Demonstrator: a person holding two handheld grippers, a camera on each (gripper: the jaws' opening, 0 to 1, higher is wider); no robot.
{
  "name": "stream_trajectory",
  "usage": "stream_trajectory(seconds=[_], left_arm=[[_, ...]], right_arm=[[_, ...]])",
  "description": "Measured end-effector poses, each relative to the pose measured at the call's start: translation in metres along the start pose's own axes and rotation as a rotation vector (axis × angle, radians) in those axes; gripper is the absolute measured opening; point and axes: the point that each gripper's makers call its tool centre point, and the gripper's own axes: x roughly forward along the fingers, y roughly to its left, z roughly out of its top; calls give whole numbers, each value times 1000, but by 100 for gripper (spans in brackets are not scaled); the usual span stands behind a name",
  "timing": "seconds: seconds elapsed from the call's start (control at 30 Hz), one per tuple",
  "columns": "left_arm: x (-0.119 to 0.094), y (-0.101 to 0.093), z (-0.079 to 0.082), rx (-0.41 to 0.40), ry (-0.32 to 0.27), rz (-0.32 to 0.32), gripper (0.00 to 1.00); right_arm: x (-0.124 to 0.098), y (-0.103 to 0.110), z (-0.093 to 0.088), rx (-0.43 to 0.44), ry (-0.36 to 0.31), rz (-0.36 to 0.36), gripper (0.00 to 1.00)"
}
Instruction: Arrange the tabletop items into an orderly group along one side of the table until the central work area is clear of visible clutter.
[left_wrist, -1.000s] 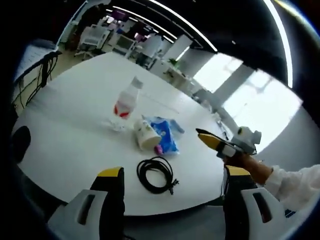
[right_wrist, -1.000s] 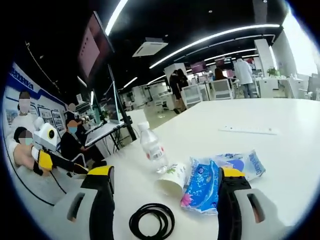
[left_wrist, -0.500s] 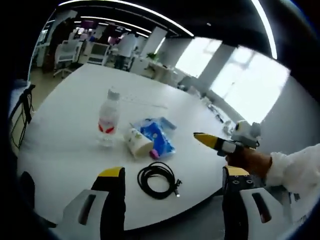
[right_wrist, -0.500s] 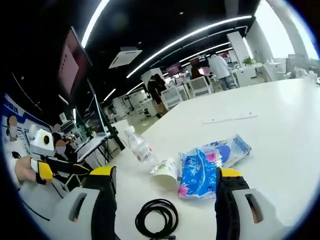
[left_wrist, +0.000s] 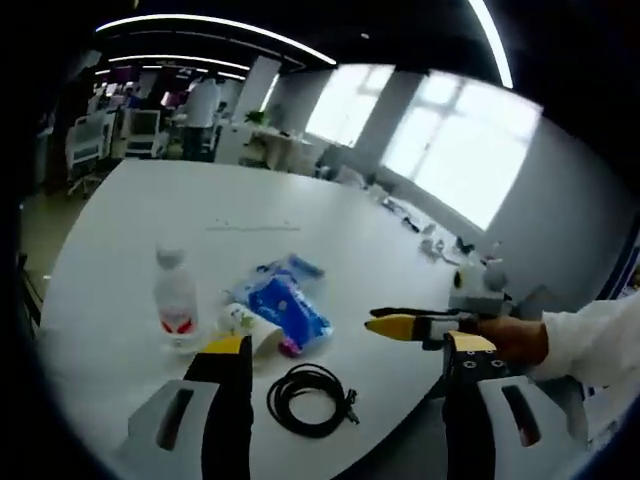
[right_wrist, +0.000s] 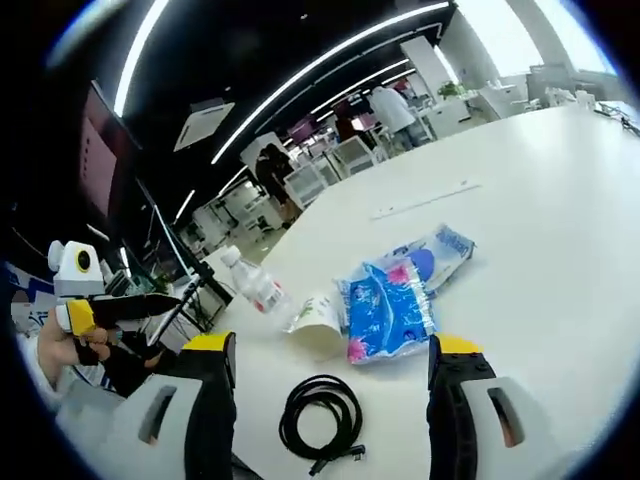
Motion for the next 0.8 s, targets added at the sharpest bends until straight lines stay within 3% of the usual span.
stream_trajectory(seconds=[0.3,0.6,0.8], left_arm=[[18,8,10,73,51,1,74],[41,17,27,139,66,9,74],[57,25,23,182,117,17,73]], right_arm=[[-5,-21,0,115,-32,-61,77],[-3,-26,-6,134,-19,-81,76],[0,-29,-10,159,-18,-83,74]])
